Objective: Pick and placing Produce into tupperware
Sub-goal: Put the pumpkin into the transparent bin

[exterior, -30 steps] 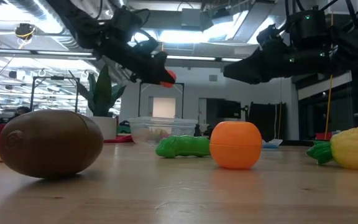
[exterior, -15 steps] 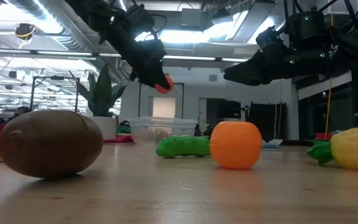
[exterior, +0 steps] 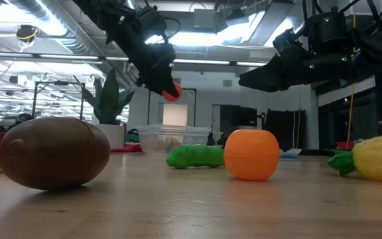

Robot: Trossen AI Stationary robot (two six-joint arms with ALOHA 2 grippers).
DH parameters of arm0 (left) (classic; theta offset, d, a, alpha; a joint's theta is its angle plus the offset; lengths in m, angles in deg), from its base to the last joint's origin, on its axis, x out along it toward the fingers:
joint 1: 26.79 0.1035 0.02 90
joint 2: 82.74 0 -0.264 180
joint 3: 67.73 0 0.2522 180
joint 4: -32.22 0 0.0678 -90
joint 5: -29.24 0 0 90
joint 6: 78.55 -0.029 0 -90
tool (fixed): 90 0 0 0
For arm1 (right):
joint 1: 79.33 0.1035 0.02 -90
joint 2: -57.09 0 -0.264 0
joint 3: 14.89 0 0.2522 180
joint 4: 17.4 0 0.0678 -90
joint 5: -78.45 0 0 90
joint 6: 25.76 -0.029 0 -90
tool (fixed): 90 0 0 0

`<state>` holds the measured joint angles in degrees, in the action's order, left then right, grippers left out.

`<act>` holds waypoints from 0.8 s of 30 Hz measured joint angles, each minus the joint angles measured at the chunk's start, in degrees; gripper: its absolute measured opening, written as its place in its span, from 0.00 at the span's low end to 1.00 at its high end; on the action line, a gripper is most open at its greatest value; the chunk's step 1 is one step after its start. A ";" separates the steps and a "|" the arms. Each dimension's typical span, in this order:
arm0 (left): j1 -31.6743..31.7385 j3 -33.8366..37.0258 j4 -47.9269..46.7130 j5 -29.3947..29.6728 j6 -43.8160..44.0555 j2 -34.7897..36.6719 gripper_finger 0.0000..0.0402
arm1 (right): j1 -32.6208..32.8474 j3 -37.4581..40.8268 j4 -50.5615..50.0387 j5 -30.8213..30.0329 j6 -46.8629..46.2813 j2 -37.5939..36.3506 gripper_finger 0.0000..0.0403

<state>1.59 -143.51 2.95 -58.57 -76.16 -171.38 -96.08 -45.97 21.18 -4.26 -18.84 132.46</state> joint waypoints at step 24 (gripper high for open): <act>3.65 0.07 7.85 -6.32 -0.22 -13.34 0.38 | -0.02 -0.02 -0.31 -0.02 0.91 0.00 0.73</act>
<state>5.24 -143.44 10.80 -64.89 -76.38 -184.71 -96.10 -45.99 20.87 -4.28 -17.93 132.46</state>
